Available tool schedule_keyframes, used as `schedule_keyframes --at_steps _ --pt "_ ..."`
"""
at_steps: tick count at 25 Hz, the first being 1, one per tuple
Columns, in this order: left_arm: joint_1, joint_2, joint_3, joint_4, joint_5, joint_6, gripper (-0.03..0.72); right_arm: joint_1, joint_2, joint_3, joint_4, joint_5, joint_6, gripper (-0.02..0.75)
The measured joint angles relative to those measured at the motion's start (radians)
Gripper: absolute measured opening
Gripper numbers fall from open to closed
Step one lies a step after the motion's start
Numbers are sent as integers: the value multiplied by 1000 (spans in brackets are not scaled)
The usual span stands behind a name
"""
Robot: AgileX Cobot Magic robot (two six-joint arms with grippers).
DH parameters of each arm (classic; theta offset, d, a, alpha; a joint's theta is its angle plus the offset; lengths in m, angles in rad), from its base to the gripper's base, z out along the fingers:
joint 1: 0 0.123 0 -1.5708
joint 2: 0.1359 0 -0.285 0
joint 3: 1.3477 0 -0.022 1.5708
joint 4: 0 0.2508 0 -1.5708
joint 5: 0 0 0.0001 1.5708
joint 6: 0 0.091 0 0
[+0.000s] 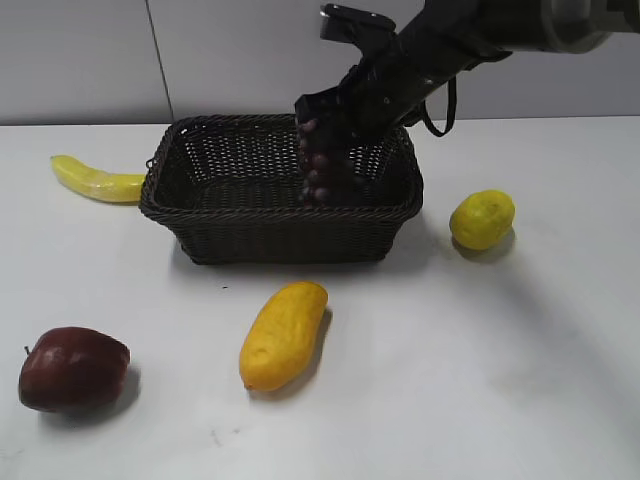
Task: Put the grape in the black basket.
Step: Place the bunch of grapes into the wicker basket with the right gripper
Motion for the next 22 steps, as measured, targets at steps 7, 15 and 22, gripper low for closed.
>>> schedule_keyframes --at_steps 7,15,22 --pt "0 0 0 0 0 0 228 1 1 -5 -48 88 -1 629" --pt "0 0 0 0 0 0 228 -48 -9 -199 -144 293 89 629" --pt "0 0 0 0 0 0 228 -137 -23 -334 -452 529 172 613"
